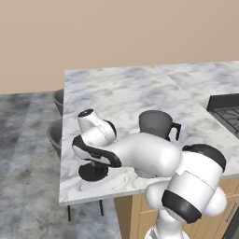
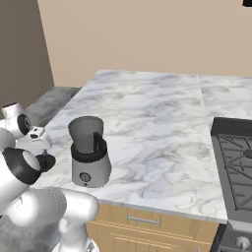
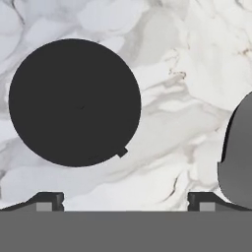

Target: Close the lid blender by securely placing the lid on top.

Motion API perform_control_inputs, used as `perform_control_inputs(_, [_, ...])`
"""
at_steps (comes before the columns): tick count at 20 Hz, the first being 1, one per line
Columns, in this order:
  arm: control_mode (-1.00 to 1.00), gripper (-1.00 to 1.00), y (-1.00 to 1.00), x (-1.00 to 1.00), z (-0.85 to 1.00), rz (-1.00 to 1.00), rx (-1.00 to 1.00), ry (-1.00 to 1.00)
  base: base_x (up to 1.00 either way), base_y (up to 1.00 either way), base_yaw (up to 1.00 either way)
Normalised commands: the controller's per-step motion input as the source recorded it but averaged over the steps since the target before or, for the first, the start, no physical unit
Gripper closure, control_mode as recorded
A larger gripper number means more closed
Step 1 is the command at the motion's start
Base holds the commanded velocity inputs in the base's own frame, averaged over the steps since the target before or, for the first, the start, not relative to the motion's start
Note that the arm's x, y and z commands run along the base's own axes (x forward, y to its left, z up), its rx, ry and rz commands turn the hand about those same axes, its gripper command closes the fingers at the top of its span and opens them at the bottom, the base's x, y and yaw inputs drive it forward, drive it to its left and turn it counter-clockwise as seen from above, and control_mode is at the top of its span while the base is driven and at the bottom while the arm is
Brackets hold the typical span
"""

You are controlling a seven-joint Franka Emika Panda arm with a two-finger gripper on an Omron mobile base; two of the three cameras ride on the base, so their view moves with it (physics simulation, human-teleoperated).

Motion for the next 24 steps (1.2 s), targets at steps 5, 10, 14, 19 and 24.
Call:
perform_control_inputs(5, [-1.0,-1.0,0.14,0.2,-0.32,0.0,0.0,0.0,0.0,0.0,0.0])
perform_control_inputs(10, [-1.0,-1.0,0.09,0.17,-0.26,0.0,0.0,0.0,0.0,0.0,0.0])
perform_control_inputs(14, [-1.0,-1.0,0.01,0.19,-0.14,0.0,0.0,0.0,0.0,0.0,0.0])
perform_control_inputs(19, [-1.0,-1.0,0.0,0.19,-0.12,0.0,0.0,0.0,0.0,0.0,0.0])
perform_control_inputs(24, [-1.0,-1.0,0.0,-0.03,-0.11,0.0,0.0,-0.02,0.0,0.0,0.0])
